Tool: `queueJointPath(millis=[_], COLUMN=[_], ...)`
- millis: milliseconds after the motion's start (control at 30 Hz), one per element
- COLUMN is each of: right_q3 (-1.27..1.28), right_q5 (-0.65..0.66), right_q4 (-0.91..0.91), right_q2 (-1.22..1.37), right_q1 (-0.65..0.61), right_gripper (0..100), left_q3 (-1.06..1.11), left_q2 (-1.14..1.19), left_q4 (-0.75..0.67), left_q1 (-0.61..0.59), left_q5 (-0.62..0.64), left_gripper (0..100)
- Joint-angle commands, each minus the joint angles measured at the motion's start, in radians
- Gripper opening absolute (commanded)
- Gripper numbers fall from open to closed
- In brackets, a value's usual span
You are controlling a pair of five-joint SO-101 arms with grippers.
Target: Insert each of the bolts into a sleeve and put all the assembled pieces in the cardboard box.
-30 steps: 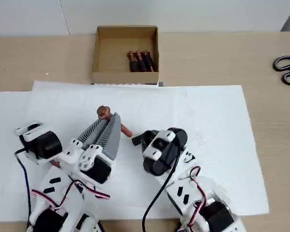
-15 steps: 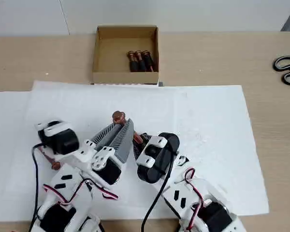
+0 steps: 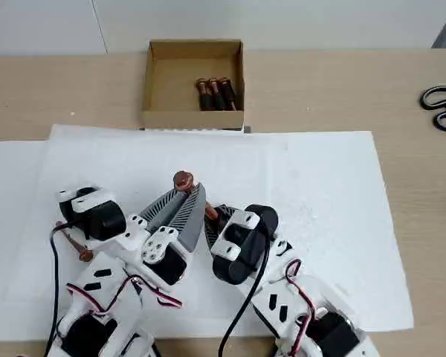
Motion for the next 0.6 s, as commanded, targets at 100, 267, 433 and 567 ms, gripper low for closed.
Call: queueJointPath(millis=[100, 267, 433, 567], right_q3=[-0.061, -0.074, -0.074, -0.074], right_q5=[0.008, 0.008, 0.008, 0.009], right_q4=[-0.021, -0.021, -0.021, -0.021], right_q2=[-0.008, -0.007, -0.007, -0.007], right_q1=[-0.005, -0.005, -0.005, -0.005], right_gripper=[0.2, 0.2, 0.2, 0.2], left_q3=[0.038, 0.038, 0.039, 0.041], left_q2=[-0.009, -0.009, -0.009, -0.009], left_q4=[-0.032, -0.029, 0.029, 0.137], left_q1=[0.008, 0.103, 0.189, 0.222], left_q5=[-0.011, -0.058, -0.068, -0.068], left_gripper=[0, 0, 0, 0])
